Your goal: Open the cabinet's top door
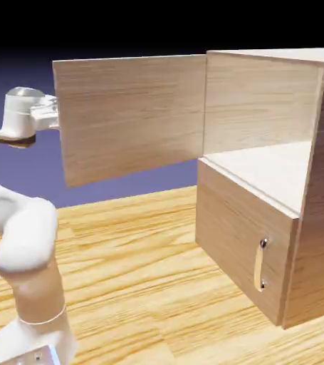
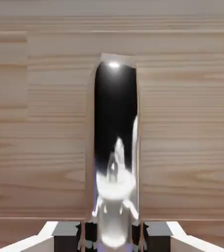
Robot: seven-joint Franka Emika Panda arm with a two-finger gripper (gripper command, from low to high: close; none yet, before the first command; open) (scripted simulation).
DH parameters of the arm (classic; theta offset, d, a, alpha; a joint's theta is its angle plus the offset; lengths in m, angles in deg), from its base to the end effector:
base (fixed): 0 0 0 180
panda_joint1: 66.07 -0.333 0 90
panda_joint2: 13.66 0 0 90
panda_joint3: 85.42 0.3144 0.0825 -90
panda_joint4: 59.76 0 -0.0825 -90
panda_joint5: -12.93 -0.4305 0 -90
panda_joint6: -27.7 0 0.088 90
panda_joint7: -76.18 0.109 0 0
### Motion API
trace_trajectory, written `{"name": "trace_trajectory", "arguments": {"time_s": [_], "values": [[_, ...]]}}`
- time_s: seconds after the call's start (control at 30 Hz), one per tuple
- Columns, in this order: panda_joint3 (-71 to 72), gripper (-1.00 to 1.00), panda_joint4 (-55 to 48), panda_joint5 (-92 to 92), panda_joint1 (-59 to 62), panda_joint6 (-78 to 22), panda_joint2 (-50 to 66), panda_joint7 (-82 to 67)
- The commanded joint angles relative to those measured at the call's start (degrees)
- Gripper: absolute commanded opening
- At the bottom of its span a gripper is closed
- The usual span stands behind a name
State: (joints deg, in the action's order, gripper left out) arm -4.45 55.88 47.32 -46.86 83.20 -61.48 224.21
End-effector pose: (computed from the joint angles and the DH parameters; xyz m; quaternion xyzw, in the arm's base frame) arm 0.1775 0.4126 0.5080 0.3296 -0.6256 0.6754 0.2093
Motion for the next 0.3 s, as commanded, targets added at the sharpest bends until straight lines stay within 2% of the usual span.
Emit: {"name": "trace_trajectory", "arguments": {"time_s": [0.0,0.27], "values": [[1.4,-1.00,-1.8,-0.5,2.1,-1.1,-0.4,-0.4],[10.0,-1.00,-17.0,-3.7,18.0,-9.2,-5.4,-4.9]]}}
